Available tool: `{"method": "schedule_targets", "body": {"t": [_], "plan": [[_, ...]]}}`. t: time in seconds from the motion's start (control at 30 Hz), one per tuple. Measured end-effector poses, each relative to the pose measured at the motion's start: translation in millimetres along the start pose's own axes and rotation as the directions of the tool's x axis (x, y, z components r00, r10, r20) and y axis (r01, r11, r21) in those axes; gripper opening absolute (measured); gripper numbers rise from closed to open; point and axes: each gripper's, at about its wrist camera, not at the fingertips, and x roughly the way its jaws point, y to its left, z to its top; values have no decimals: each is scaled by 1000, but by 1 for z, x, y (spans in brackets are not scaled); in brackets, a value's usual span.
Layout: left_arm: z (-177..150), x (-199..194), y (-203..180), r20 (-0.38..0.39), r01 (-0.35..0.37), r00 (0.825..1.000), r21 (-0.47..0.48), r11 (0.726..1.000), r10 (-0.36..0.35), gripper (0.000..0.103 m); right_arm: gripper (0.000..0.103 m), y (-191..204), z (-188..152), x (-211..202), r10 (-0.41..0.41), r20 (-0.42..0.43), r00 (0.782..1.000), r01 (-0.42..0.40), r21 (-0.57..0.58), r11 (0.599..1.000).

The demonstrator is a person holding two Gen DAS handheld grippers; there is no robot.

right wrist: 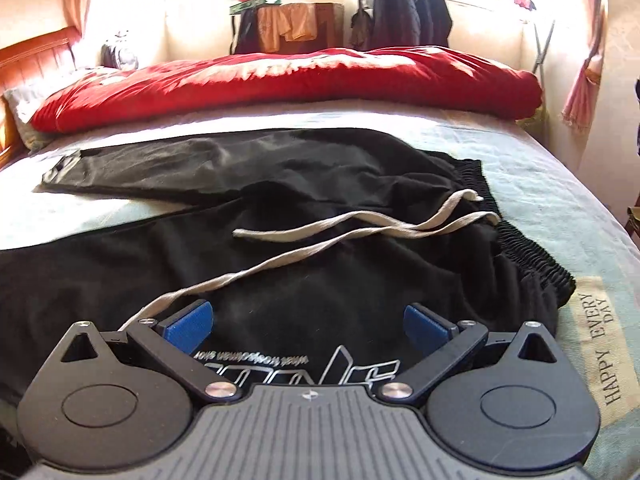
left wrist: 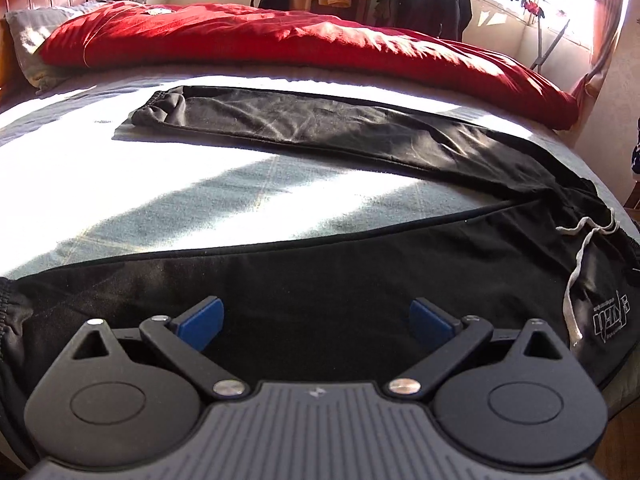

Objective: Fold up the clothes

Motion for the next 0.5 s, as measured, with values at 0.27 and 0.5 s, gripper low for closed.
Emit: {"method": "schedule_targets", "body": {"t": [0.27,0.5], "plan": [[38,17,-47,-17,80,997,35,996,-79,99,103,-38,26,40,-6,-58,998,10,67,998],[30,48,-53,-107,60,992,-43,997,-65,99,103,-56,25,79,15,-166,986,1,98,995]]}}
